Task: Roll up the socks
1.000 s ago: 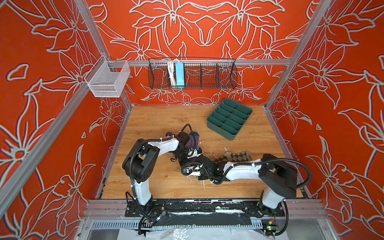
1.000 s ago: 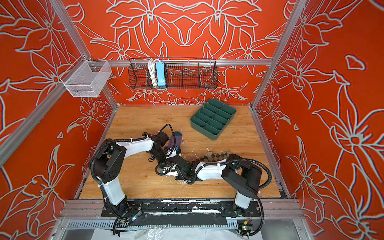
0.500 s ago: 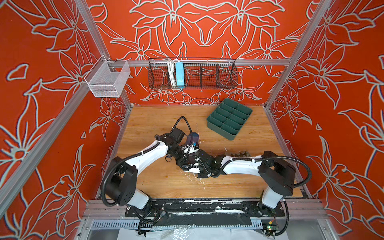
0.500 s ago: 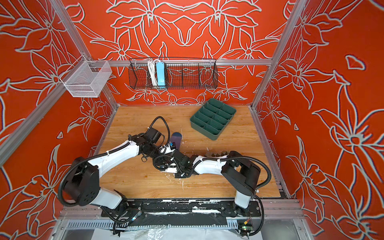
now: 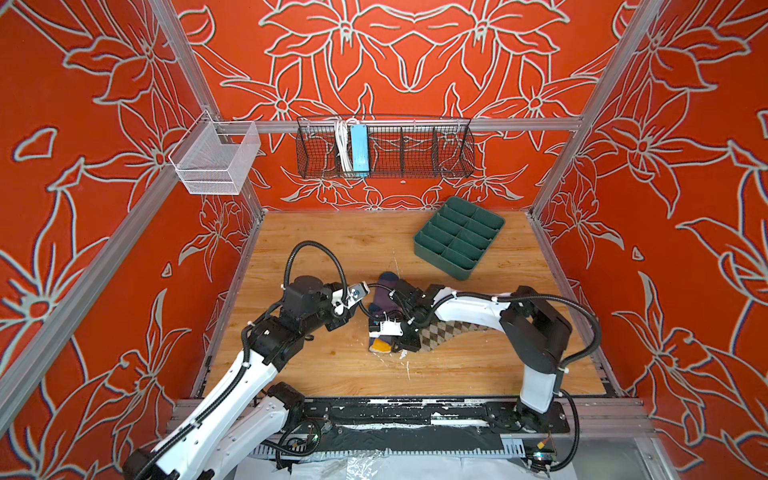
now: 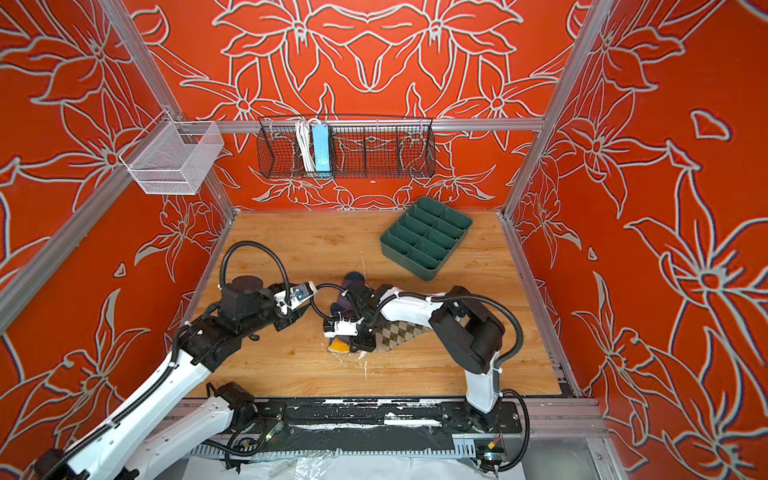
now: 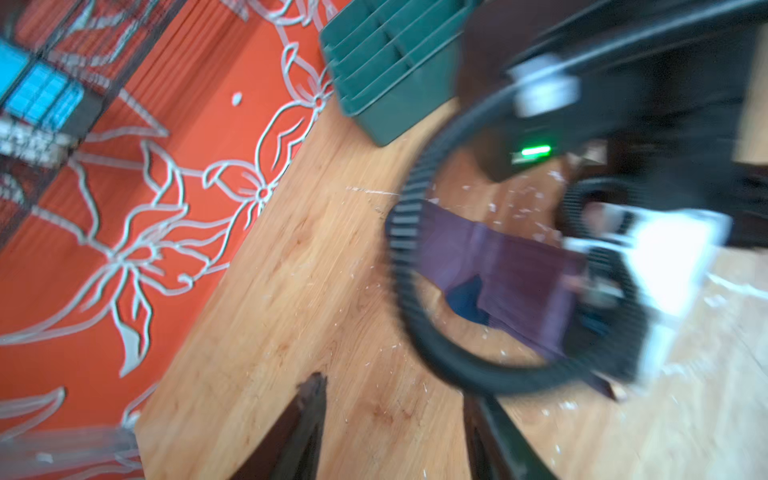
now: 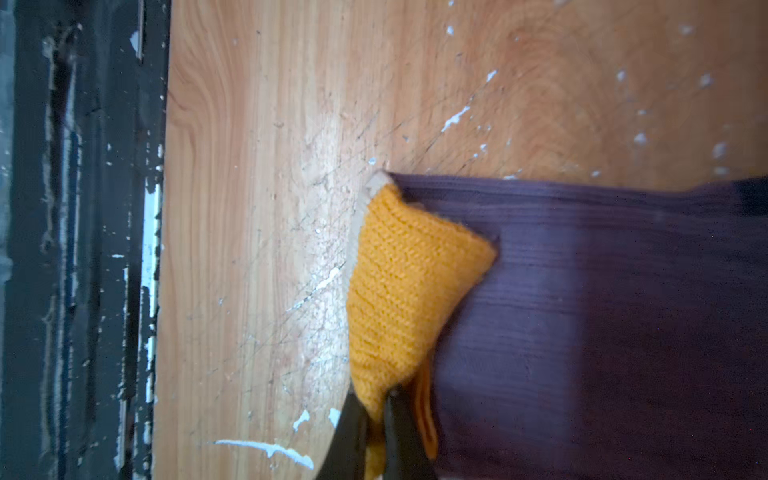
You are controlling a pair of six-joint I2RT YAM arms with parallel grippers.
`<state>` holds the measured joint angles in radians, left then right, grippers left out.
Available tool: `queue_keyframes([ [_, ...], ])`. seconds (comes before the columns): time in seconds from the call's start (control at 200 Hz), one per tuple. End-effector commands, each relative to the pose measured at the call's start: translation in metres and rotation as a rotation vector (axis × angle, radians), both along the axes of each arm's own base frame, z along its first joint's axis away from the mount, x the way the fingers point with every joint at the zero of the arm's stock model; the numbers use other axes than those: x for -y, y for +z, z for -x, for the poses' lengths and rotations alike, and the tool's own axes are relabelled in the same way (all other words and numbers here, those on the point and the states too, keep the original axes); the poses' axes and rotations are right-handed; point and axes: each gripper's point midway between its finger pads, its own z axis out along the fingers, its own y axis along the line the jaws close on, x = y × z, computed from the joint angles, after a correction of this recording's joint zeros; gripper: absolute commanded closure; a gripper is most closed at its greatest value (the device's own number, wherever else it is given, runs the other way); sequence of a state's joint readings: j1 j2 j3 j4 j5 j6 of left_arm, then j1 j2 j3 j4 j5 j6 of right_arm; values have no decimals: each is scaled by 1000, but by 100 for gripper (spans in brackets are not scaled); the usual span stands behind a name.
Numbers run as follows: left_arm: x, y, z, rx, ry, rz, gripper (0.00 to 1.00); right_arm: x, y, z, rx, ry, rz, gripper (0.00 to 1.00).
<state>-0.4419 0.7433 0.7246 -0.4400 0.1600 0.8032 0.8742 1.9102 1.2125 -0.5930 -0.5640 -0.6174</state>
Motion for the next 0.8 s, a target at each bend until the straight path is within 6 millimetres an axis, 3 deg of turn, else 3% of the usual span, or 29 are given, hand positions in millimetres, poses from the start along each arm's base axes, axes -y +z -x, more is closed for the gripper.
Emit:
queue_keyframes([
  [0.0, 20, -32, 53, 4, -309, -145, 47, 15, -11, 23, -216, 22, 90, 98],
  [0.16, 34, -83, 77, 14, -449, -374, 47, 13, -21, 11, -246, -7, 125, 98],
  [0.36, 57, -131, 84, -73, -530, -416, 48, 11, -26, 0, -233, -35, 131, 98],
  [0.54, 68, -159, 78, -150, -513, -412, 52, 9, -24, 1, -240, -38, 118, 98],
  [0.796, 76, -176, 60, -157, -442, -417, 53, 7, -22, 4, -257, -36, 101, 97],
])
